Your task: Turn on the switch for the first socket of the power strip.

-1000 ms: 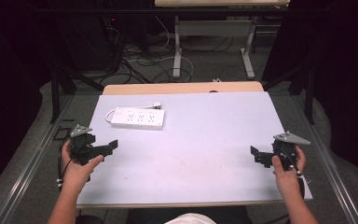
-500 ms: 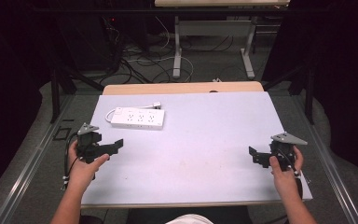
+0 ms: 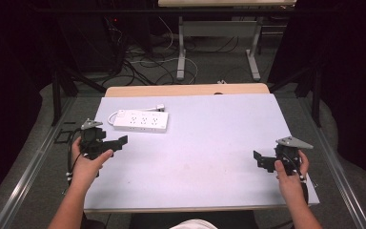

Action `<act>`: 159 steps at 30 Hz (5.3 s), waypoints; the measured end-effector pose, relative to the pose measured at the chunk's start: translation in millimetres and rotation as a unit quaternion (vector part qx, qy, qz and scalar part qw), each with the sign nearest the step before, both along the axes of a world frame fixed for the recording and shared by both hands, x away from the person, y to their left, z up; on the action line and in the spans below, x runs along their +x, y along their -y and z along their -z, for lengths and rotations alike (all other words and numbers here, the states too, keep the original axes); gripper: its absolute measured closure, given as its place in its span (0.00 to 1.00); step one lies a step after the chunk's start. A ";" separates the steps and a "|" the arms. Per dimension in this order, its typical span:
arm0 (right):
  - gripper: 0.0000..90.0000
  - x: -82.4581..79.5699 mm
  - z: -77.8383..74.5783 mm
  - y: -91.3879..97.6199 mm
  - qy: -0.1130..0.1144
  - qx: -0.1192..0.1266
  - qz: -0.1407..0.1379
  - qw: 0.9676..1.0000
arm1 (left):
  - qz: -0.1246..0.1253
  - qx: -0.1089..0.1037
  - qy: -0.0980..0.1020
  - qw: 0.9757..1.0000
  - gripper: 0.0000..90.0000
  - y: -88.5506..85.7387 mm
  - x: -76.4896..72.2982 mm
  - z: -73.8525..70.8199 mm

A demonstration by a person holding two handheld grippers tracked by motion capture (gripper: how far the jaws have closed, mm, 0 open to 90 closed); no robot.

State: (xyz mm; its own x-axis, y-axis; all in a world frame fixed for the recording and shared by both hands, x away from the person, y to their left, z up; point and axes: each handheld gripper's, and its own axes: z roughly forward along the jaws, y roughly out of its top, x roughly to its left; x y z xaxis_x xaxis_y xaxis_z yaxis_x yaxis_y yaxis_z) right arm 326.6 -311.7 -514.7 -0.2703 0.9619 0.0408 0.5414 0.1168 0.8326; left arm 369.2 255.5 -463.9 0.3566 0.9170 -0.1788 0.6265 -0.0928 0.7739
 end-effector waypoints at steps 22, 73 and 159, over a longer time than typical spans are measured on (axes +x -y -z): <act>0.00 1.5 4.4 -6.2 -0.008 0.000 -0.008 1.000 | -0.001 -0.006 -0.017 1.000 0.18 -1.1 28.7 -33.5; 0.00 6.3 15.1 -10.9 -0.028 0.007 -0.019 0.999 | -0.064 0.018 -0.042 0.997 0.24 10.1 107.2 -49.6; 0.00 12.1 23.4 -13.9 -0.045 0.013 -0.038 0.998 | -0.073 0.048 -0.130 0.988 0.74 29.1 203.5 18.3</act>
